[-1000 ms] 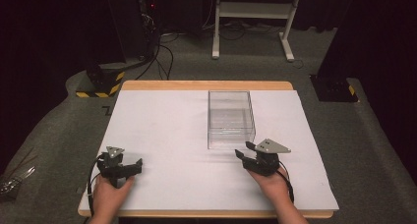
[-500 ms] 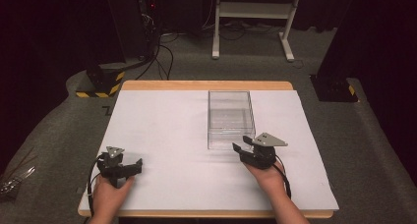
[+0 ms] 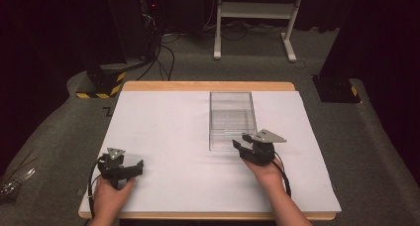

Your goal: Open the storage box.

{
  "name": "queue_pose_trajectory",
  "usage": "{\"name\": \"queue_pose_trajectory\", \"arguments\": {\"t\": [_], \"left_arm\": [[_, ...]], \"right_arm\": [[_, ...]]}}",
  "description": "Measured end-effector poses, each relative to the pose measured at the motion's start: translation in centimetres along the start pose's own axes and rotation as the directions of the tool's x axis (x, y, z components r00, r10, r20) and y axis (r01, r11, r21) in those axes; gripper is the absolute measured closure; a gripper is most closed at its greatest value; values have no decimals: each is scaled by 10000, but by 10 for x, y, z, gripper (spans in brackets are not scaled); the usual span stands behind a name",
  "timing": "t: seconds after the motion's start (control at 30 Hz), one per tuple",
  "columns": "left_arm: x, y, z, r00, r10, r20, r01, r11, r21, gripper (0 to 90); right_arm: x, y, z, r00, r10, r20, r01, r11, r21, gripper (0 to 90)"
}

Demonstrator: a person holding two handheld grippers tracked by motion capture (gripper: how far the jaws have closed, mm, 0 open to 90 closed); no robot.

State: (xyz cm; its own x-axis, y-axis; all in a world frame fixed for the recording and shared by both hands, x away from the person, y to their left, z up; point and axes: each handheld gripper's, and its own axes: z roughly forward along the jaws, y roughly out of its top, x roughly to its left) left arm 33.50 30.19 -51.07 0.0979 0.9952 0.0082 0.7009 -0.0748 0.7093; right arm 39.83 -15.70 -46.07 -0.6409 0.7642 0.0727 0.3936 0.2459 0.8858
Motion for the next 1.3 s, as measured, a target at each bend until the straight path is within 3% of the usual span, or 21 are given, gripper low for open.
{"name": "queue_pose_trajectory", "arguments": {"t": [0.3,0.77,1.0,1.3], "left_arm": [[0,0,0,10000,2,1,-2,10000,1,4],[0,0,0,10000,-1,3,1,10000,0,4],[0,0,0,10000,5,-6,-5,10000,-4,4],[0,0,0,10000,3,-13,-3,10000,-19,4]], "right_arm": [[-2,0,4,9998,-15,-184,13,9999,-126,538],[-12,0,7,9967,62,-810,-100,9989,-461,647],[-25,-3,6,9866,382,-1589,-483,9970,-603,735],[-30,-6,4,9807,384,-1916,-525,9963,-687,780]]}}
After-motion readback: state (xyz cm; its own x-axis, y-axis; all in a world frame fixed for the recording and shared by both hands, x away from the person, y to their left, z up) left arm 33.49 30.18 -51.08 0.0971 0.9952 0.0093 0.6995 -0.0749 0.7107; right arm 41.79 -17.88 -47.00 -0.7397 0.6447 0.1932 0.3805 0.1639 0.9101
